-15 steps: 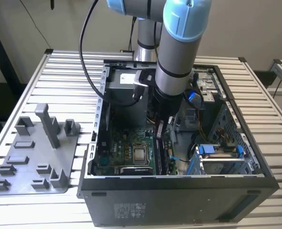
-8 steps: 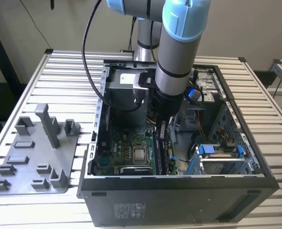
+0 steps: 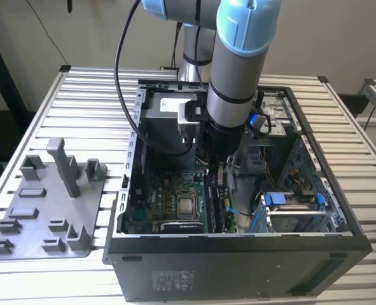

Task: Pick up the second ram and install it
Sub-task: 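Press down the second ram until it locks into place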

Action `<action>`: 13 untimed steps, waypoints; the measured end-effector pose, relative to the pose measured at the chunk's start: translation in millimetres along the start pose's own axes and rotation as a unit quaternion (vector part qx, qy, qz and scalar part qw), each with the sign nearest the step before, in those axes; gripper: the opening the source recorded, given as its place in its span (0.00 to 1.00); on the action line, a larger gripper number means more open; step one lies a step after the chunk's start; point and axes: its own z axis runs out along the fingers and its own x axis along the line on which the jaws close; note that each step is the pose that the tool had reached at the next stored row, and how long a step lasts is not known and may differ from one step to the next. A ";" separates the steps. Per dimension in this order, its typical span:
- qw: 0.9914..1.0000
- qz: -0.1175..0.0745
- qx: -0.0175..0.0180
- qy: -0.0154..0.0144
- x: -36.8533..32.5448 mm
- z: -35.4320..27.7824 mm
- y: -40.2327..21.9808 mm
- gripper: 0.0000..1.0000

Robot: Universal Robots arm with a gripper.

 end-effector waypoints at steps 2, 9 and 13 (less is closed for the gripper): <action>1.000 -0.006 0.000 0.000 0.0 0.1 0.1 0.11; 1.000 -0.006 0.000 0.001 6.8 -0.4 -0.6 0.11; 1.000 -0.006 0.000 0.004 15.0 -0.7 -1.5 0.11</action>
